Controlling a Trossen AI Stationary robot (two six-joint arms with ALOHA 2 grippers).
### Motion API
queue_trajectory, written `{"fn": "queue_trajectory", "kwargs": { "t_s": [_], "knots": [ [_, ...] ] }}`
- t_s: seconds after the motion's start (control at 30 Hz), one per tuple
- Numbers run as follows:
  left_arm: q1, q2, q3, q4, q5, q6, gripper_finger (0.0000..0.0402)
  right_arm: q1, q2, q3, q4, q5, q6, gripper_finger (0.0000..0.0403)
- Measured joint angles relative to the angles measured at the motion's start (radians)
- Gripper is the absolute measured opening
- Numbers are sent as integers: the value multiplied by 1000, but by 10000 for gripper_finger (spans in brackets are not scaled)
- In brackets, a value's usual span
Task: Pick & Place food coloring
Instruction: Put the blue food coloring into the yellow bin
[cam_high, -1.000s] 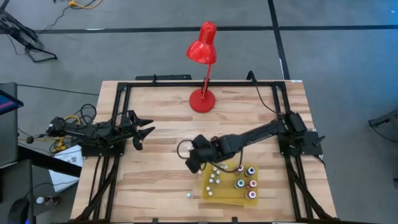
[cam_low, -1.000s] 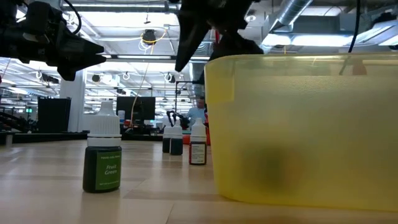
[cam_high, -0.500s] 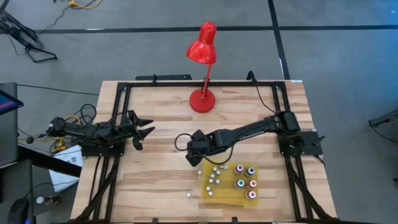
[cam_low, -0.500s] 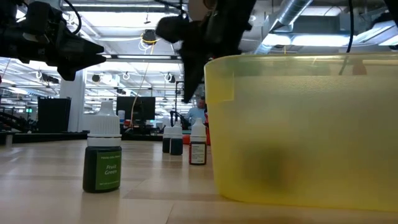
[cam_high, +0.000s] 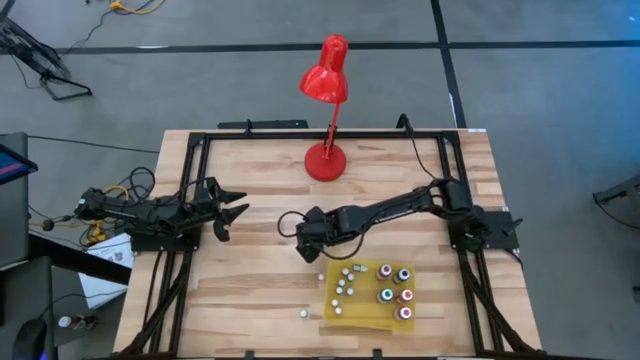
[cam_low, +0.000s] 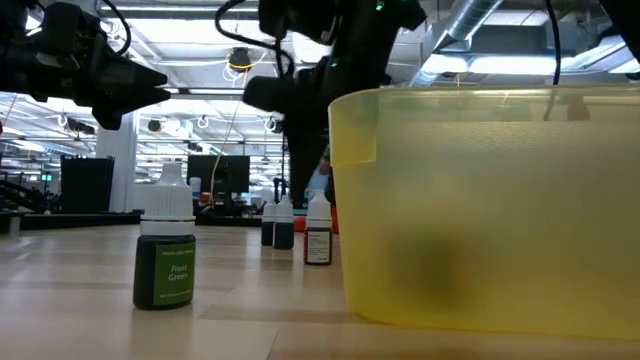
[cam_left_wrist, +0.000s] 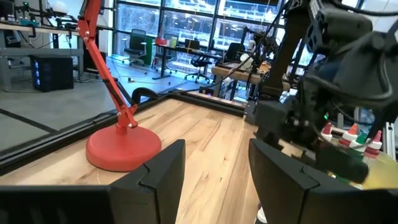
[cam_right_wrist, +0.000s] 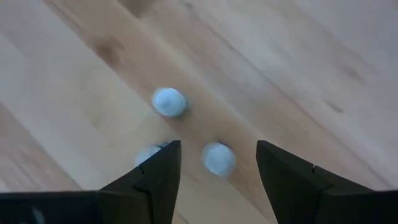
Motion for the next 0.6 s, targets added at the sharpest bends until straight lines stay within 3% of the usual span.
{"fn": "queue_trajectory", "kwargs": {
  "t_s": [0.37,0.6],
  "knots": [
    [0,0,0,0,0,0,169,2,41,0,31,-5,0,188],
    [0,0,0,0,0,0,169,2,41,0,24,-20,0,105]
  ]
}}
